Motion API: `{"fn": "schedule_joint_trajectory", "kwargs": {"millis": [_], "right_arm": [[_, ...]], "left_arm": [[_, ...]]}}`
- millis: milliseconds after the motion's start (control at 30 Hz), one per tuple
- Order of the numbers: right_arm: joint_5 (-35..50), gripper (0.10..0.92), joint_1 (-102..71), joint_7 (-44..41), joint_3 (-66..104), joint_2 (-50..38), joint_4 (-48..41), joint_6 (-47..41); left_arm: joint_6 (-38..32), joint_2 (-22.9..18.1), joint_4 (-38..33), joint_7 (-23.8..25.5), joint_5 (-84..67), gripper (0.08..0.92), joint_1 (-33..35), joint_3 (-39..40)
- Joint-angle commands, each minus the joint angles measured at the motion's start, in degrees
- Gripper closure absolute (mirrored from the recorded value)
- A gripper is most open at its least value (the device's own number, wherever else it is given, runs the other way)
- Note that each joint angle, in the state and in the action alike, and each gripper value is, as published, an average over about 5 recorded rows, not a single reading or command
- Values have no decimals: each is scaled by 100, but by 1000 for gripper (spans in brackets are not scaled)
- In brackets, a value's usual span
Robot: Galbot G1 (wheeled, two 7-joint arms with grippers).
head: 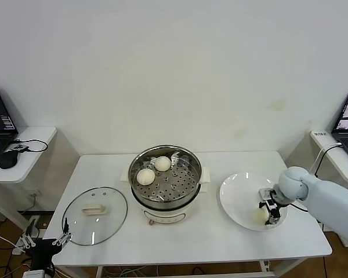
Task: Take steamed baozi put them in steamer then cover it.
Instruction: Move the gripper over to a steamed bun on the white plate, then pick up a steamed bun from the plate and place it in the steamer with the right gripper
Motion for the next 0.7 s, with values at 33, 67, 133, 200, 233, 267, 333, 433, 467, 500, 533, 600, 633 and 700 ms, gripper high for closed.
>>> {"fn": "schedule_joint_trajectory", "kwargs": {"millis": [33,67,133,200,233,267,333,433,467,500,533,600,633,700], "right_arm": [[264,389,488,-73,-45,-60,140,-21],[357,389,668,-92,-84,-82,188,-37],[537,389,1075,-116,-189,-112,278,-70],[733,388,1538,-127,-314,-114,375,-113],[844,387,1781,-128,-380,-93,414,-139],[986,385,2044,-131,-456,-55,449,-166],[1276,382,2525,-136,-622,81,473,-217],[1641,381,3287,-127,-964,419,416,-272],[1729,381,3516,-114,-1088,547,393,-291],[1806,381,3741,-100,-1217,687,375,-311],[1879,380,3930,-80,-1335,829,364,-333],[2001,380,4180,-26,-1522,1107,359,-391],[2066,380,4281,10,-1606,1261,360,-426],[2194,380,4439,102,-1745,1559,357,-497]], "left_arm": [[12,18,-34,11,10,177,-16,9],[14,22,-39,12,9,177,-22,8],[14,28,-44,12,6,177,-30,5],[14,33,-47,10,2,177,-35,3],[13,33,-47,9,1,177,-35,2],[13,34,-49,8,0,177,-35,2],[14,34,-58,7,-3,177,-32,1],[14,44,-78,7,-19,177,-27,-9],[14,49,-81,6,-29,177,-27,-17],[14,56,-81,6,-40,177,-28,-25],[13,62,-78,6,-51,177,-30,-33],[12,70,-68,4,-72,177,-35,-48],[11,71,-62,4,-80,177,-38,-55],[10,65,-48,1,-92,177,-46,-65]]}}
